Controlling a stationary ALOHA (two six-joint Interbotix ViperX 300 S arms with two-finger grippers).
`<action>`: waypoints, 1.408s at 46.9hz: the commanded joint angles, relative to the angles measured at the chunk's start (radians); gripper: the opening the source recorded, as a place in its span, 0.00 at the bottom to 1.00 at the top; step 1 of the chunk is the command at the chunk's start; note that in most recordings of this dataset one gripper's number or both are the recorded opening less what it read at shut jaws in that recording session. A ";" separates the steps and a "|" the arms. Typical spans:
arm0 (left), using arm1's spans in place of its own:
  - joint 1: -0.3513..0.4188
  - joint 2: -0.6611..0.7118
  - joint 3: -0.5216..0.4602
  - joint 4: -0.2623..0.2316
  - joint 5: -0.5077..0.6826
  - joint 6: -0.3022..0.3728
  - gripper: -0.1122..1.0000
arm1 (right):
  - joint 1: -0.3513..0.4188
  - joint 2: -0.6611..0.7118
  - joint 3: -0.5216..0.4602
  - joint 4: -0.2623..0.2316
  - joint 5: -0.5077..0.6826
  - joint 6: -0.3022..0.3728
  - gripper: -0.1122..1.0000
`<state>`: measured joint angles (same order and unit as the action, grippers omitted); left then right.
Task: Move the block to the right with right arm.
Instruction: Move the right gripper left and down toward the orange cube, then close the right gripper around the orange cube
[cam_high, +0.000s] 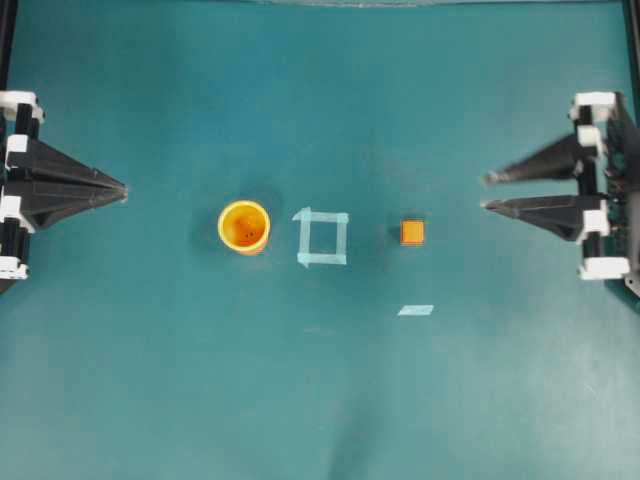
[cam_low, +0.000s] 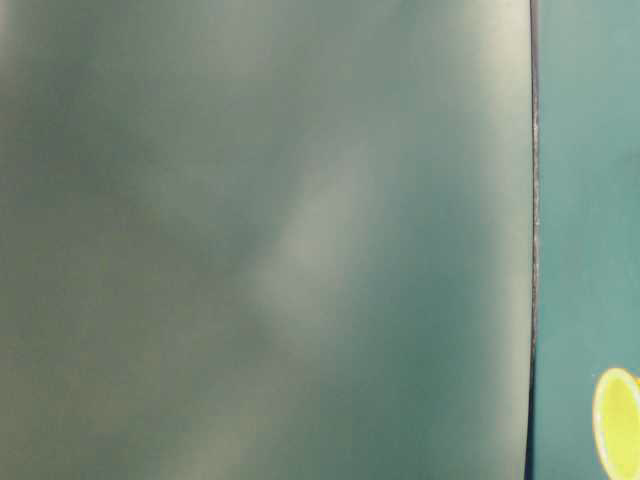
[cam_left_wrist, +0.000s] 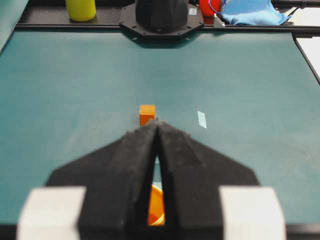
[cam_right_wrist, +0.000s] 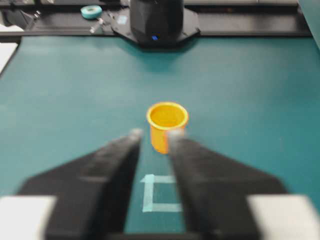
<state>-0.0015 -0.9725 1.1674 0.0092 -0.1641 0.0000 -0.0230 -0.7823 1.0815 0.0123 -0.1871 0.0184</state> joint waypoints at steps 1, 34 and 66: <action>-0.002 0.002 -0.028 0.003 -0.006 0.003 0.10 | -0.023 0.044 -0.043 0.015 -0.005 0.005 0.54; 0.000 0.012 -0.028 0.003 -0.012 0.008 0.10 | -0.057 0.572 -0.284 -0.009 0.281 -0.012 0.66; -0.002 0.014 -0.026 0.003 -0.034 0.008 0.10 | -0.032 0.732 -0.256 -0.012 0.345 -0.011 0.66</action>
<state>-0.0015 -0.9664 1.1674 0.0107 -0.1887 0.0061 -0.0583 -0.0445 0.8283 0.0031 0.1626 0.0046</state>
